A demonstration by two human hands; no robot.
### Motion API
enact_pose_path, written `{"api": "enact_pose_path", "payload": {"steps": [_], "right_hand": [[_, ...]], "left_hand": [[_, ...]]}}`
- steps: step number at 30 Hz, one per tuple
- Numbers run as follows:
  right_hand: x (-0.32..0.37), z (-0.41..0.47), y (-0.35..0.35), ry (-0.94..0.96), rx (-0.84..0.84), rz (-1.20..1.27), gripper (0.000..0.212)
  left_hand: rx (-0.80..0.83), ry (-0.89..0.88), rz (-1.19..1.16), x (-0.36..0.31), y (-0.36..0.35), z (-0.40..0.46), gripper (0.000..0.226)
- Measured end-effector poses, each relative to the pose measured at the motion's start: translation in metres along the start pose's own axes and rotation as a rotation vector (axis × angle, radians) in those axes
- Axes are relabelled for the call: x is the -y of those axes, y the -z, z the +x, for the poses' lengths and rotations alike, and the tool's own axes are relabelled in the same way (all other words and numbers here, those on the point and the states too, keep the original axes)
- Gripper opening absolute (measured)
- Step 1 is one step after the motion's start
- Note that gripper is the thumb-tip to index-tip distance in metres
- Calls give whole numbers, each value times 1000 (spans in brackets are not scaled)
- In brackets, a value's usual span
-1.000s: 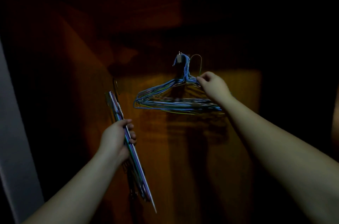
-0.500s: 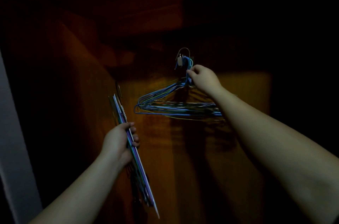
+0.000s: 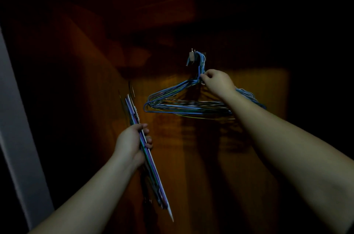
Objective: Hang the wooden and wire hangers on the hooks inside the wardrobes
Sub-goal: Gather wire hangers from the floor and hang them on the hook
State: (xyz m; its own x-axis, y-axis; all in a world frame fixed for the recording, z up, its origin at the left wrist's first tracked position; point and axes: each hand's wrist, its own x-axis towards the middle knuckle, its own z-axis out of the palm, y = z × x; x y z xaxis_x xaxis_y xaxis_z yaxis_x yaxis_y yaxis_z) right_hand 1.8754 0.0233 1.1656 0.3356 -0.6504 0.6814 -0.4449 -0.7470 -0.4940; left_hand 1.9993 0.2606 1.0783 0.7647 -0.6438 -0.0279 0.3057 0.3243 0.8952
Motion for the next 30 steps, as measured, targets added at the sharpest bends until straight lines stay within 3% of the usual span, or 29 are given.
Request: {"api": "enact_pose_path", "payload": {"steps": [10, 13, 16, 18, 22, 25, 30], "right_hand": [[8, 2, 4, -12, 29, -197, 39], [14, -11, 4, -7, -123, -247, 44], [29, -46, -8, 124, -266, -122, 32], [44, -73, -26, 195, -68, -17, 21], [75, -113, -53, 94, 560, 180, 29], [89, -126, -61, 56, 707, 268, 35], [100, -133, -62, 60, 749, 262, 43]], "left_hand": [[31, 29, -9, 1, 6, -6, 15], [65, 40, -19, 2, 11, -7, 13], [102, 40, -11, 4, 17, -13, 12], [120, 36, 6, 6, 20, -18, 13], [168, 43, 24, 8, 22, -27, 15], [207, 48, 27, 10, 24, -30, 16], [236, 27, 53, 11, 27, -32, 15]]}}
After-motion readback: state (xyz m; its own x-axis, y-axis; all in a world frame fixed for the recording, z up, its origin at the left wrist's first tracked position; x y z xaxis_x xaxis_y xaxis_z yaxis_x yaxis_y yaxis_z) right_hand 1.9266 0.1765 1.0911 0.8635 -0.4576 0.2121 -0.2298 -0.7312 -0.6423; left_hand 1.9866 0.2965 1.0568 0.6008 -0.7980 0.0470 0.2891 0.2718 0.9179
